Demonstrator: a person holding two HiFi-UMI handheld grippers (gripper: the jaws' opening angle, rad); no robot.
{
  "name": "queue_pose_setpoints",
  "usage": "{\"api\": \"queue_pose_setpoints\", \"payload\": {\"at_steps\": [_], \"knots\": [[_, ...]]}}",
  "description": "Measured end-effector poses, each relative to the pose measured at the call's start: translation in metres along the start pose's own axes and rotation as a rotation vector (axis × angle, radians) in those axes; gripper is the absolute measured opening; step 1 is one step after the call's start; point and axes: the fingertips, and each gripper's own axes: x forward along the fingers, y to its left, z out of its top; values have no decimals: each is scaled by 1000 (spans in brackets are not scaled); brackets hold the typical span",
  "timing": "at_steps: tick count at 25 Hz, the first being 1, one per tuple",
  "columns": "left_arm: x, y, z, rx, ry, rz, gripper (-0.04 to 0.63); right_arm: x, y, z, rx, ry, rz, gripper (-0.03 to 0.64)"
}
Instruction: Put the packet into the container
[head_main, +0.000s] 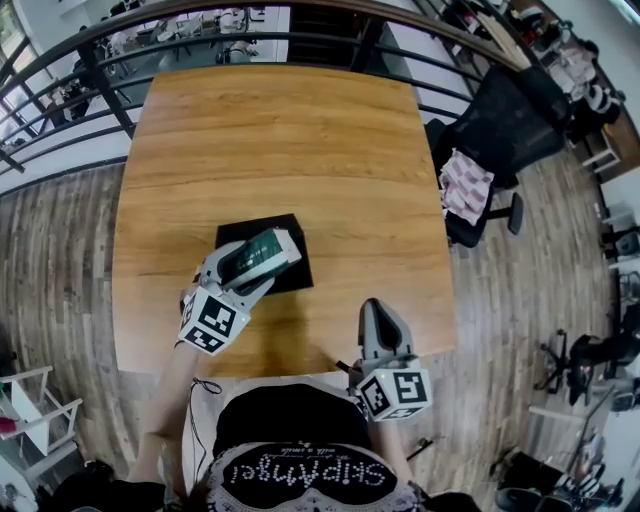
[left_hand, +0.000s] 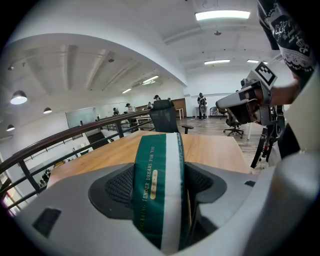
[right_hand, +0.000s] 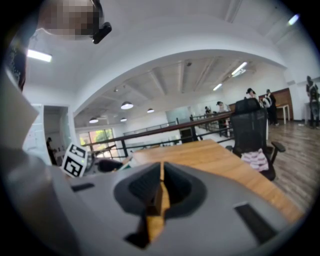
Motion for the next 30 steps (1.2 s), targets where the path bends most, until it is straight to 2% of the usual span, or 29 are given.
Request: {"api": "queue_pose_setpoints", "payload": {"at_steps": [30], "knots": [[32, -23, -36, 70, 119, -132, 341, 4, 0, -2, 13, 13, -23, 41]]}}
